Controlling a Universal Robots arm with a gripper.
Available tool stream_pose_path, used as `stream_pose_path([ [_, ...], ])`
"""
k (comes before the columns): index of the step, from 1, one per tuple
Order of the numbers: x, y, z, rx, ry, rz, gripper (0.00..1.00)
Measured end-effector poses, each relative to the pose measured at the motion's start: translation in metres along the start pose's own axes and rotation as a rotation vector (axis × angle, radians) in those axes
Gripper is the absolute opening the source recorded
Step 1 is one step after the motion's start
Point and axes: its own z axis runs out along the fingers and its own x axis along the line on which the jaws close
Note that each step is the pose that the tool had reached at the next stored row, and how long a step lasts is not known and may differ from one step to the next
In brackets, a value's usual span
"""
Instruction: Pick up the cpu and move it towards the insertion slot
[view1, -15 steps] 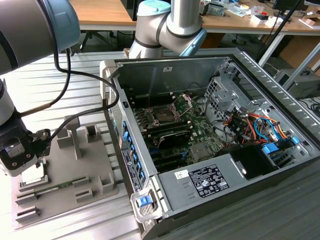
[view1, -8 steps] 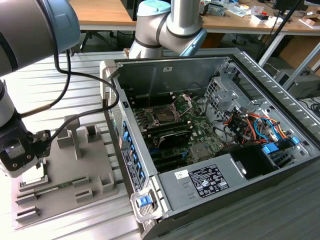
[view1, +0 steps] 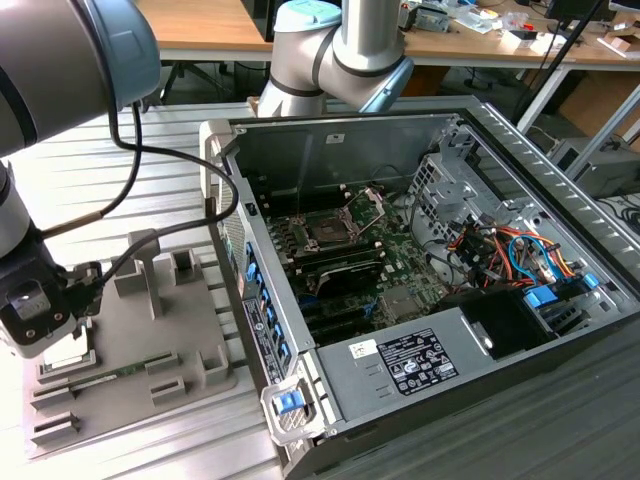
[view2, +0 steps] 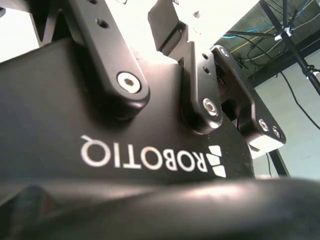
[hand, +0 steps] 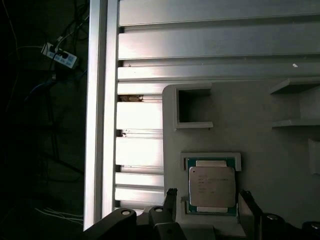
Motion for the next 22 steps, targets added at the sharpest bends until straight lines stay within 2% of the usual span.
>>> stream_pose_path([
  [22,0.0000,-0.0031,0.0046,0.0000,0.0000,-0.001,0.60],
])
